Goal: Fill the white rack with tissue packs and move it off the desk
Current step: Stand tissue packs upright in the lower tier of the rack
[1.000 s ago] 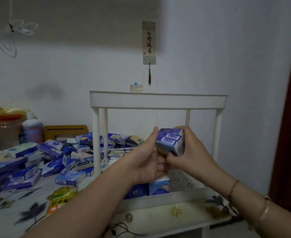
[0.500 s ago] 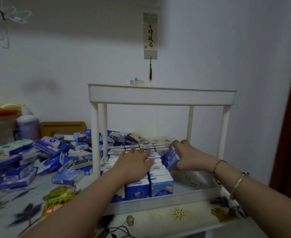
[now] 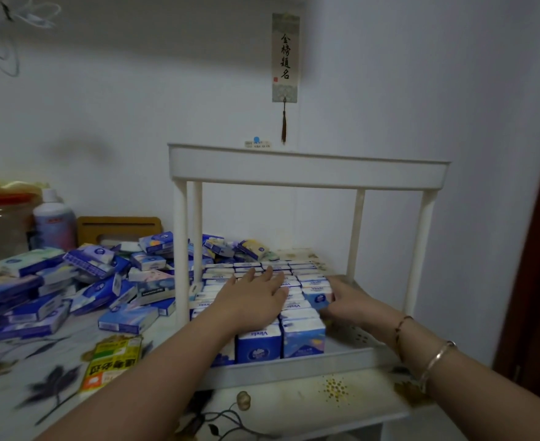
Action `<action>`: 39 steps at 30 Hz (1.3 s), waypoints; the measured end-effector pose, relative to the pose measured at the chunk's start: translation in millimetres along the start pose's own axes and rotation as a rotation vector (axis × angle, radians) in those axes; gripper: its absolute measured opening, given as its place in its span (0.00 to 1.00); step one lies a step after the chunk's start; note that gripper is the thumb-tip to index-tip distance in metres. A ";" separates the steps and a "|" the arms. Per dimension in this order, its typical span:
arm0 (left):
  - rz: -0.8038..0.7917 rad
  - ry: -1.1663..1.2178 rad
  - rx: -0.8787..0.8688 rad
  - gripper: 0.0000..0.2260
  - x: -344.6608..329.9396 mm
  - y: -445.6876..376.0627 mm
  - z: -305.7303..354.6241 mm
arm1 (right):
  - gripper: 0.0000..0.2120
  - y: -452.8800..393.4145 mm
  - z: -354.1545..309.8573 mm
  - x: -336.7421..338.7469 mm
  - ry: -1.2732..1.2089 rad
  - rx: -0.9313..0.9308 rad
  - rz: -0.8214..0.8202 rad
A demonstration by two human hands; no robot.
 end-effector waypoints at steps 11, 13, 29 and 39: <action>0.407 0.414 -0.031 0.16 53.5 32.4 -2.6 | 0.36 22.0 -29.0 28.6 0.360 -0.085 0.027; 0.459 0.450 -0.086 0.14 70.9 50.1 -1.0 | 0.33 36.2 -59.3 35.9 0.401 0.049 0.118; 0.820 0.616 0.168 0.11 99.2 209.0 -174.4 | 0.08 73.7 -264.6 -86.1 0.245 0.764 0.235; 0.904 -0.034 0.566 0.15 68.8 255.9 -318.9 | 0.09 -7.6 -306.1 -215.2 0.253 0.701 0.055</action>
Point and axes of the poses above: each hand's wrist, its own y-axis away from the middle knuckle, its own x-axis out of the back of the hand, z = x × y, the point moved 9 cm from there along -y, towards the middle knuckle, and after that the axes turned 2 degrees about y, right-handed, at the moved point
